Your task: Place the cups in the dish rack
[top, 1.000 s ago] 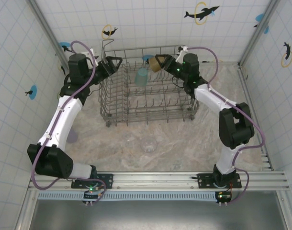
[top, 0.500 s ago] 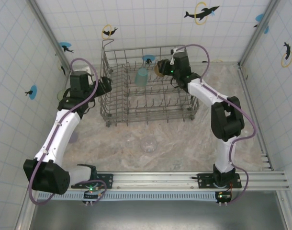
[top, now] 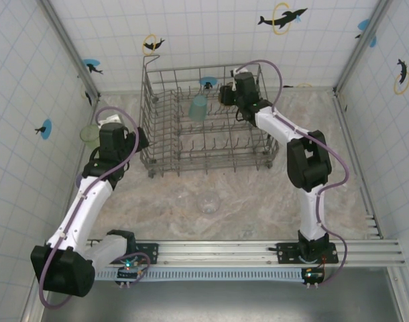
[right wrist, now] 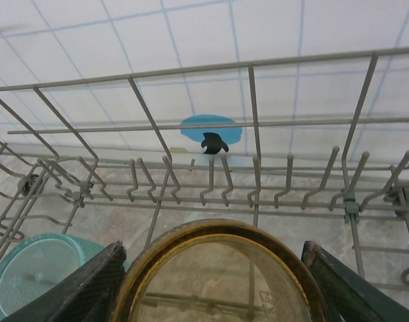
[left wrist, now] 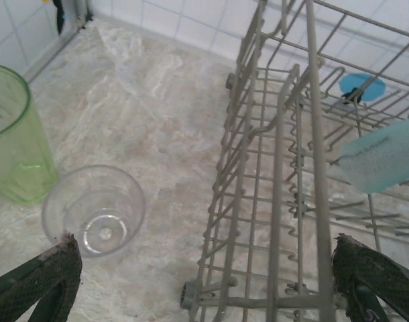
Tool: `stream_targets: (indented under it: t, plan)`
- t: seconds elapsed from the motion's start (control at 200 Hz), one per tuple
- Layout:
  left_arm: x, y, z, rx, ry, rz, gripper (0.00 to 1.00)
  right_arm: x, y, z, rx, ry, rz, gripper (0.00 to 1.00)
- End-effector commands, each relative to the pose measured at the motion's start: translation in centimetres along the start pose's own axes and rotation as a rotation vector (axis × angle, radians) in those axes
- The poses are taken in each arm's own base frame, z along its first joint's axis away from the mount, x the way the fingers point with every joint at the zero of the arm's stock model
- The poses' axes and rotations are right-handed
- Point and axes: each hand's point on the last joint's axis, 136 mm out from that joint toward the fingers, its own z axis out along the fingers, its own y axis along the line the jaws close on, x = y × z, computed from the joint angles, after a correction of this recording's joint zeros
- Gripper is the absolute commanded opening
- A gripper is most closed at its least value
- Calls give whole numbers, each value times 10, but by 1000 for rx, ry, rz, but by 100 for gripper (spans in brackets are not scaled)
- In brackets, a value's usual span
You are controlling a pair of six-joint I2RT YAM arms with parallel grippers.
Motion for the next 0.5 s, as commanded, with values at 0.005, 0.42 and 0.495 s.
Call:
stream_targets:
  t: [0.005,0.42,0.495]
  plan:
    - [2,21,0,-97,-40,47,98,-14,3,10,23,-37,-26,45]
    - [30,35,3,-123,-17,33,98,-2,3,28,71,6,-89,45]
    - [30,37,2,-134,-24,33,98,3,2,29,76,21,-93,45]
